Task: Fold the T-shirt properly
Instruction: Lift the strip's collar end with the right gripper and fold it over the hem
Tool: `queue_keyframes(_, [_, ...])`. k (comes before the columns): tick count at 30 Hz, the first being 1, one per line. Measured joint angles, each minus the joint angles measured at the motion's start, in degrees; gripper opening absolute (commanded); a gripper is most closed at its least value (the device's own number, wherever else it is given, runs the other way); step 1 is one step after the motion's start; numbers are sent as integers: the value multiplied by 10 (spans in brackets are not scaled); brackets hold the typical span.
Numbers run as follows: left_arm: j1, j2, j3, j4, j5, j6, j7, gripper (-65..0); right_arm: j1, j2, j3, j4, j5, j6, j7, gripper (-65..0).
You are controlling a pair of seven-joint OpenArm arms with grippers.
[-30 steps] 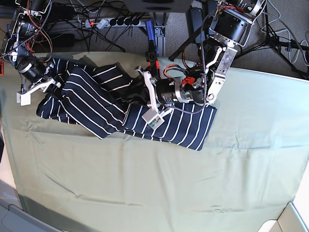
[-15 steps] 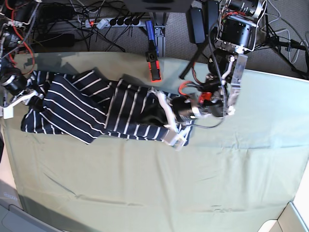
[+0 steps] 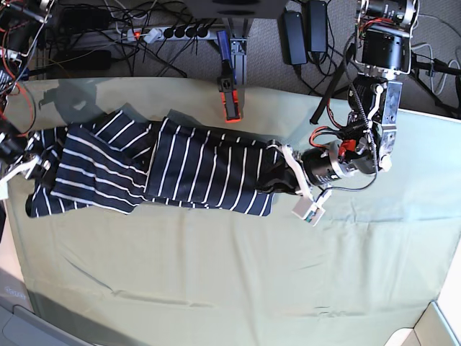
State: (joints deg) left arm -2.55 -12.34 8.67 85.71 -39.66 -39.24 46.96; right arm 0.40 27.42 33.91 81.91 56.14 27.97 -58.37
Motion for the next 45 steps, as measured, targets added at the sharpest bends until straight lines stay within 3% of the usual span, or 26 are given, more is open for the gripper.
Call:
queue_keyframes(7, [15, -7, 0, -9, 49, 0, -35, -635, 26, -19, -9, 33, 15, 1, -21, -650])
queue_keyframes(15, [15, -9, 0, -28, 57, 0, -49, -635, 26, -66, -83, 153, -15, 1, -20, -650])
queue_keyframes(24, [16, -9, 0, -28, 57, 0, -50, -635, 28, -136, -217, 215, -45, 1, -5, -650])
queue_keyframes(32, [16, -9, 0, -28, 54, 0, -49, -635, 30, -201, -350, 216, -116, 1, -2, -650])
queue_keyframes(40, [16, -8, -12, -28, 41, 0, -42, -635, 30, -202, -420, 216, -188, 1, -2, -650])
queue_keyframes(45, [16, -7, -99, -28, -22, 0, -4, -635, 30, -201, -420, 216, -211, 1, 0, -650])
